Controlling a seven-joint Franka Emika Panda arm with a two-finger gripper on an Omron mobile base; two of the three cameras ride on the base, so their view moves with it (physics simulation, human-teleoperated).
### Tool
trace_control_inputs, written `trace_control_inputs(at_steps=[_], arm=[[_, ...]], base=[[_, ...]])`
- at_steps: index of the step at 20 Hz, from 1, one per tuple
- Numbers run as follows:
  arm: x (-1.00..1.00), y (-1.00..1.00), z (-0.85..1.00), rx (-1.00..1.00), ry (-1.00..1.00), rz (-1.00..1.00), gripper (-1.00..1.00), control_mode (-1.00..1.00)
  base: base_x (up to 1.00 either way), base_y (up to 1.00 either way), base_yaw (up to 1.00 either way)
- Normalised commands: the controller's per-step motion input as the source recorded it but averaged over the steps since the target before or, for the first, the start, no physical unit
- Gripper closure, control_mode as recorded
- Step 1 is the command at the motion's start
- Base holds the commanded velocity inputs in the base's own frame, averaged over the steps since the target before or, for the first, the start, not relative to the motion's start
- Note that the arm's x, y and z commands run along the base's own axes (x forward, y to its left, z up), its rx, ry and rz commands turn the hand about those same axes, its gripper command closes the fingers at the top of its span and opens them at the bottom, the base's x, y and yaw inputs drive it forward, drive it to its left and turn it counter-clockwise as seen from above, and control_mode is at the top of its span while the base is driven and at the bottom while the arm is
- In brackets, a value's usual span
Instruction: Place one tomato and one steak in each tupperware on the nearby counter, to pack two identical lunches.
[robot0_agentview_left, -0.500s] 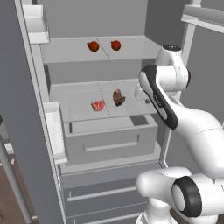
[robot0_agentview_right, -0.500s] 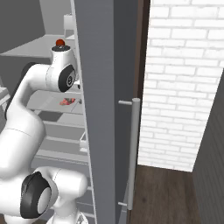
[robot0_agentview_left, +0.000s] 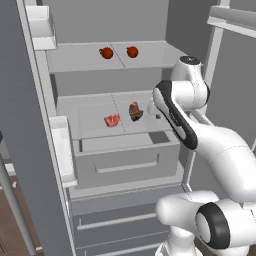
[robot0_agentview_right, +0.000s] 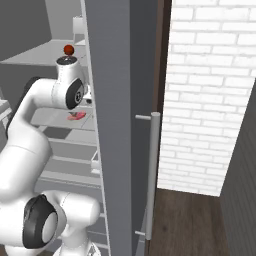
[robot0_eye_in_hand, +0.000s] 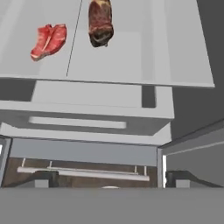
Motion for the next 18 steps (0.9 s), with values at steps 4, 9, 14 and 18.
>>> trace_control_inputs(at_steps=[4,9,14,18], arm=[[0.67,0.47,-0.7,0.02,-0.28,-0.05,-1.0,-1.0],[0.5,0.27,-0.4,0.01,-0.07,-0.05,-1.0,-1.0],[0.42,0.0,-0.01,0.0,0.0,-0.11,-1.0,-1.0],[0.64,0.0,-0.05,0.07,0.0,-0.15,-1.0,-1.0]], base=[[0.0,0.0,0.0],[0.0,0.0,0.0],[0.0,0.0,0.0],[0.0,0.0,0.0]])
